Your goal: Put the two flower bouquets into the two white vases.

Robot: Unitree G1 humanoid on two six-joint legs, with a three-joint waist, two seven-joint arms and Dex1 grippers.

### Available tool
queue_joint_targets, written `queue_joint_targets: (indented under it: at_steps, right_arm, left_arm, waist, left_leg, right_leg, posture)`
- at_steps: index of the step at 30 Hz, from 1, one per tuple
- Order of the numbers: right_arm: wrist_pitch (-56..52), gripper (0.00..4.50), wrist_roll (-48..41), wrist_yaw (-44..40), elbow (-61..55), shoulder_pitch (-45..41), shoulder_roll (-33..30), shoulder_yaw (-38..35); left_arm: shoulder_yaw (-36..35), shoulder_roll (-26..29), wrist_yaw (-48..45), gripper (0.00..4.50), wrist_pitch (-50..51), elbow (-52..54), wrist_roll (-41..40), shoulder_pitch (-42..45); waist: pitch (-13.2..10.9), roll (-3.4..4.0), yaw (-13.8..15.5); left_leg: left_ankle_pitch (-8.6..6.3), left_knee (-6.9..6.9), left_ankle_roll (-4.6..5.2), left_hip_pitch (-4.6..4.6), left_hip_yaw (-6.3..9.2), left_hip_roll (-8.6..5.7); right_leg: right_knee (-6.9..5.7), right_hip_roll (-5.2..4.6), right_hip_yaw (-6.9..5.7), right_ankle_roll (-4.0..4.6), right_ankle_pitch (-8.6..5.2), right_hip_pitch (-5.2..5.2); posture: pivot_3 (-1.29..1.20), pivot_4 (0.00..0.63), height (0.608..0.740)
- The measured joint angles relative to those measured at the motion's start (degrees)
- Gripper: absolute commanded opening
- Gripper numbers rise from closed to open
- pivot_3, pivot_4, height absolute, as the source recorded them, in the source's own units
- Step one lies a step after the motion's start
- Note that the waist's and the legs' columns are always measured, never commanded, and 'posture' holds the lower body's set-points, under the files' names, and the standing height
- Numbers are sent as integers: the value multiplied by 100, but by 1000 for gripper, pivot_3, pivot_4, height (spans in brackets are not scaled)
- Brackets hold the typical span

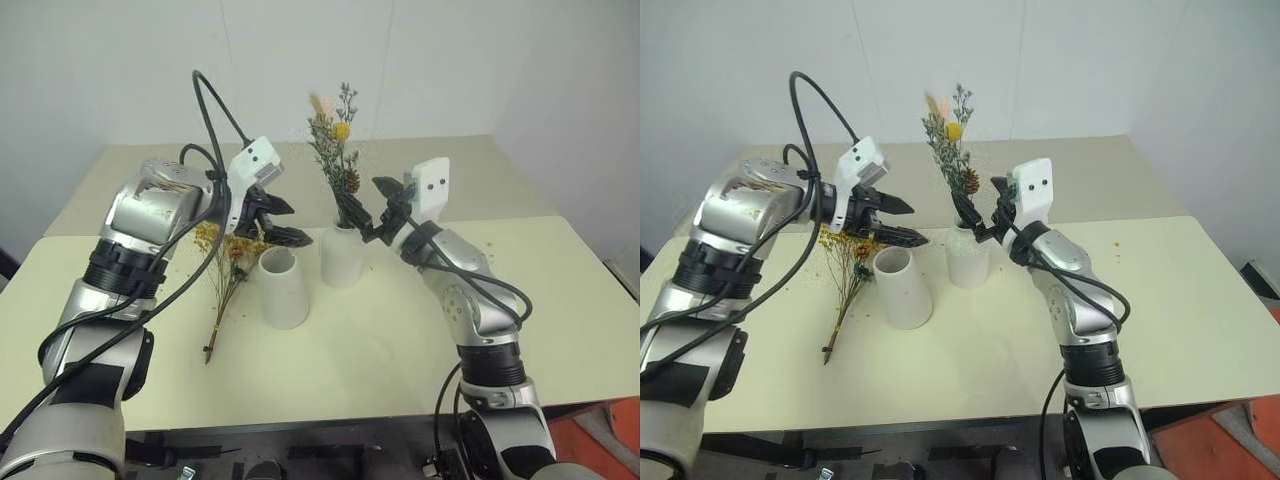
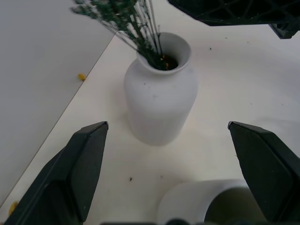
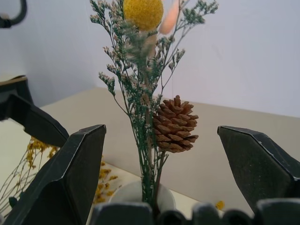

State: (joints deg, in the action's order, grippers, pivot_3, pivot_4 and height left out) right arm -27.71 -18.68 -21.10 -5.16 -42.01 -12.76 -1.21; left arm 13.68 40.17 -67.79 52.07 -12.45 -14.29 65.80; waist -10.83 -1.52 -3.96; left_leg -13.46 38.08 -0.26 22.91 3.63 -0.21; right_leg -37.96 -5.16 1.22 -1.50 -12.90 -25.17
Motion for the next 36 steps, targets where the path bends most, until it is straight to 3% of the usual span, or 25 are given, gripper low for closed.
queue_joint_targets:
  at_steps: [5,12,23,36]
  right_arm:
    - [-252,4485,-123,-239,-300,6,-346,-36]
    - [-1033,4485,-959,-1508,-918,-3,-1418,-3]
    - [-1164,4485,-887,-2500,-1031,-151,-2480,334]
    - [-1294,4485,-955,-3339,-1198,-82,-3003,616]
  left_arm:
    - [-261,387,161,4500,421,536,-170,-343]
    - [-773,996,454,4500,1242,1327,-537,-916]
    - [-1454,1582,987,4500,1977,2031,-1013,-1860]
    - [-1704,1508,1963,4500,2665,2155,-1294,-2649]
  waist:
    - [0,0,5]
    - [0,0,3]
    - [0,-1,40]
    - [0,-2,83]
  left_leg:
    - [0,1,0,-1,0,1]
    - [0,1,0,-4,0,2]
    - [0,1,0,-7,-2,3]
    - [0,2,0,-9,-3,3]
  right_leg:
    - [0,1,0,0,0,1]
    - [3,2,0,-1,-1,4]
    - [30,1,-1,-1,-1,6]
    - [29,0,-1,-1,-1,7]
  posture:
    - [0,150,740]
    - [0,150,740]
    - [0,150,740]
    - [0,150,740]
